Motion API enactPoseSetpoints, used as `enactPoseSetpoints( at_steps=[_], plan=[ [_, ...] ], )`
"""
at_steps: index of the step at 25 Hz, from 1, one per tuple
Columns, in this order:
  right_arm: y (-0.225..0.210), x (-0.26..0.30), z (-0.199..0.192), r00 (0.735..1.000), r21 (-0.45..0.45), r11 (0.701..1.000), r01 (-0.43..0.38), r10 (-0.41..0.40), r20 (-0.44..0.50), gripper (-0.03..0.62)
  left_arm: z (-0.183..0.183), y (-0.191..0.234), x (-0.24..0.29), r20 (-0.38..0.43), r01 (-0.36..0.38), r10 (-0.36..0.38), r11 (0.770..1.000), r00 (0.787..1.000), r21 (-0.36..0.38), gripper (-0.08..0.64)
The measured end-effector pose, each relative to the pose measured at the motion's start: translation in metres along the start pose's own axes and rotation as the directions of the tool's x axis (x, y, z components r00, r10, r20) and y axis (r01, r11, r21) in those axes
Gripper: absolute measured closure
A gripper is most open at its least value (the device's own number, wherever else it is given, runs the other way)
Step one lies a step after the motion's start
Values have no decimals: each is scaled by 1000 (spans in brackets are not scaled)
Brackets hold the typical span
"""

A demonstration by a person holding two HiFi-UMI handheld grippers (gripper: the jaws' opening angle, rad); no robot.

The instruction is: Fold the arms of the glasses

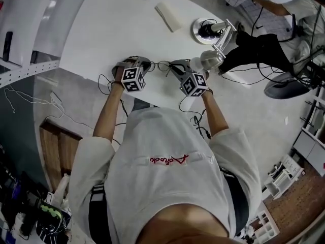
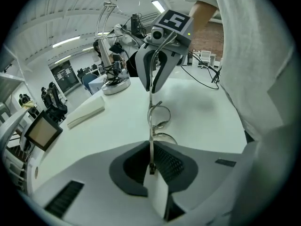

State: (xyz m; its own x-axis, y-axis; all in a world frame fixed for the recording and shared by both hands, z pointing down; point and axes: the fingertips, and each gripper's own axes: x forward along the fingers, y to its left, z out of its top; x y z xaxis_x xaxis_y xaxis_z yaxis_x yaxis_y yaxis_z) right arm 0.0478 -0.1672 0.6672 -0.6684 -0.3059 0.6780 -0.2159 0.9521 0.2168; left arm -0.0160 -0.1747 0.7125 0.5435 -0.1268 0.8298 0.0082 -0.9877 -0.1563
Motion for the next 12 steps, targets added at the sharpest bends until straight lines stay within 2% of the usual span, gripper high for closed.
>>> enactPoseSetpoints(
  at_steps=[8, 12],
  plan=[
    [2, 14, 8, 999, -18, 999, -50, 50, -3, 561, -1, 1, 2, 28, 10, -9, 1000, 1000, -26, 505],
    [4, 24, 8, 996, -34, 996, -79, 78, -42, 561, 0, 3, -4, 72, -26, 29, 999, 997, -44, 500]
  ],
)
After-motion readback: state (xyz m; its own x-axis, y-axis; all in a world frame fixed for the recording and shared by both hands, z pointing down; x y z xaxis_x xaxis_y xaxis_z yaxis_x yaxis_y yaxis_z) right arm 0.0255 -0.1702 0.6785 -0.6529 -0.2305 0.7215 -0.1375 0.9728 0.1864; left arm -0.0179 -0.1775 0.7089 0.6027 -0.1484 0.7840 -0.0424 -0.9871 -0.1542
